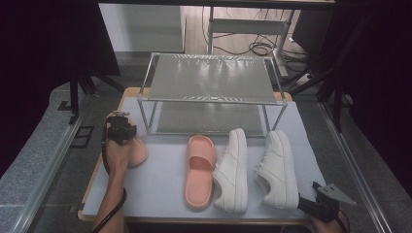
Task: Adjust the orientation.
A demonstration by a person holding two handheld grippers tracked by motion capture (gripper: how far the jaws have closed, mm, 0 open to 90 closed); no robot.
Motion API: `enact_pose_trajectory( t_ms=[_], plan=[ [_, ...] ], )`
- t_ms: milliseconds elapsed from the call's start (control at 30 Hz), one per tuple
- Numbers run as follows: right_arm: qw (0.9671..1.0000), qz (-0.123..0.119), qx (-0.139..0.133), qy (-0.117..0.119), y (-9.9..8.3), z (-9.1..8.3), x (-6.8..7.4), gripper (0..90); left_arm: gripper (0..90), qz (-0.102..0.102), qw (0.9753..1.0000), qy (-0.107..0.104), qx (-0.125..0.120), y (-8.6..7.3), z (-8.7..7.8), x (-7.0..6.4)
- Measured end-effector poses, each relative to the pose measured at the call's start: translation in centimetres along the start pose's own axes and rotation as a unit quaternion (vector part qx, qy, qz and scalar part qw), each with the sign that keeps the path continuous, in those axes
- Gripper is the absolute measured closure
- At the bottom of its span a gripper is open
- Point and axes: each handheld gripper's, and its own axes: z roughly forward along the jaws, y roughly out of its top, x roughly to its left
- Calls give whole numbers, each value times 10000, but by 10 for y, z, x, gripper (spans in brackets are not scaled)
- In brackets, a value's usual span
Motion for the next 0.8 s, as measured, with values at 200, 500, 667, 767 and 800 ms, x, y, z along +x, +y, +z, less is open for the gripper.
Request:
enact_pose_trajectory(
  t_ms=[200, 500, 667, 767, 800],
  plan=[
    [10000, -1, -2, -1, 0, 0, 0, 128, 811, -105, 9999, -64, -51, -3, -6, 6],
    [10000, -2, -7, -3, 0, 0, 0, 127, 856, -177, 9996, -145, -193, -4, -22, 17],
    [10000, -3, -13, -5, 0, 0, 0, 127, 857, -138, 9992, -258, -281, -8, -35, 23],
    [10000, -3, -14, -5, 0, 0, 0, 127, 857, -100, 9989, -302, -331, -9, -41, 24],
    [10000, -3, -15, -5, 0, 0, 0, 127, 857, -43, 9987, -343, -375, -11, -47, 24]
  ],
)
